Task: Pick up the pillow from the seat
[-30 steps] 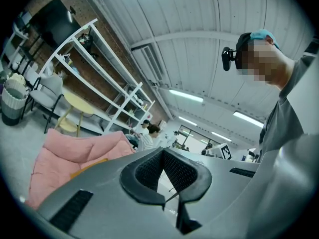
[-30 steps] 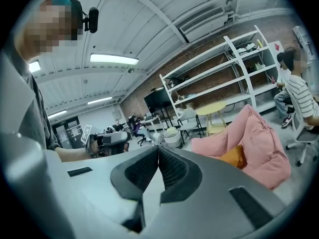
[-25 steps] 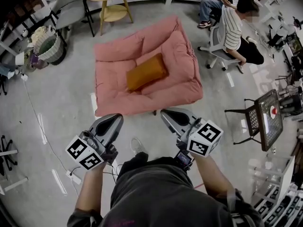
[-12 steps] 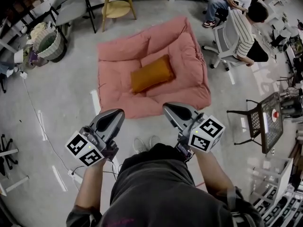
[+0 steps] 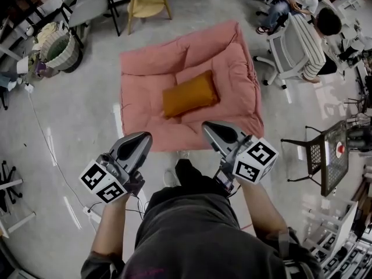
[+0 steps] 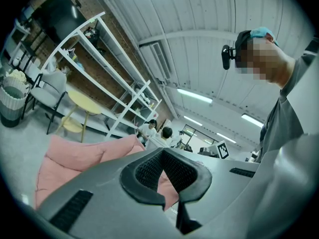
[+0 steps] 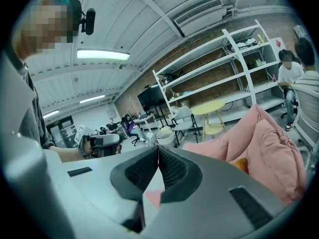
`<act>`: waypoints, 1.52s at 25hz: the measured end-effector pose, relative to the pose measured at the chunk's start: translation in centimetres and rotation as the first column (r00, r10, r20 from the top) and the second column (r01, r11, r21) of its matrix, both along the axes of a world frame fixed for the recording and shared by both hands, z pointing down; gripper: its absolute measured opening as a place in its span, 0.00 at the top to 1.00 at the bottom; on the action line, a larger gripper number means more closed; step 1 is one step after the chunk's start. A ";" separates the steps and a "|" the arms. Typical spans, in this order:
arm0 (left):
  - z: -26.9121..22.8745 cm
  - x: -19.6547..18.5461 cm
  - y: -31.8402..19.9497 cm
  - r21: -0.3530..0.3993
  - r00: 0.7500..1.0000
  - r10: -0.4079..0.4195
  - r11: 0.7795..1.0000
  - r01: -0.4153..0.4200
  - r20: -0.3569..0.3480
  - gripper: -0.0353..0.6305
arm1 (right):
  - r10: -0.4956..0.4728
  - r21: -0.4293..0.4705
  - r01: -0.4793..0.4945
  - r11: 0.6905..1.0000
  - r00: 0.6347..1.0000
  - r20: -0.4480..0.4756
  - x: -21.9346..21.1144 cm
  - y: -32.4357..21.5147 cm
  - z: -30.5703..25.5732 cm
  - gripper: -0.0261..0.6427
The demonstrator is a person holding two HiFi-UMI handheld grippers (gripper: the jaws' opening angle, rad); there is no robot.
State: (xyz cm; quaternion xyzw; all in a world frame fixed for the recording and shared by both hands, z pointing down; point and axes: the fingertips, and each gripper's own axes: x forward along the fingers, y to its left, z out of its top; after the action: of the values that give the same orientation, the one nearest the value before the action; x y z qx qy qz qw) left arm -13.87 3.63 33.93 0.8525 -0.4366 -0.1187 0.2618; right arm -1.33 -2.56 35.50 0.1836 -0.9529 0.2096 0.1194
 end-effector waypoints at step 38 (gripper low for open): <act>13.3 -0.8 -19.0 -0.298 1.000 -0.003 0.955 -0.003 -0.021 0.93 | 0.085 -0.172 -0.142 0.975 0.949 -0.302 0.9 -24.5 22.1 0.94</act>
State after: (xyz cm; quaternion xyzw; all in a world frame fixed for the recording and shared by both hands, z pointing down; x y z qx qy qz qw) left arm -14.63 -15.42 47.27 0.8020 -0.4468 -0.0606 0.3918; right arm -0.38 -27.04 57.62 0.2551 -0.8878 0.2773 0.2642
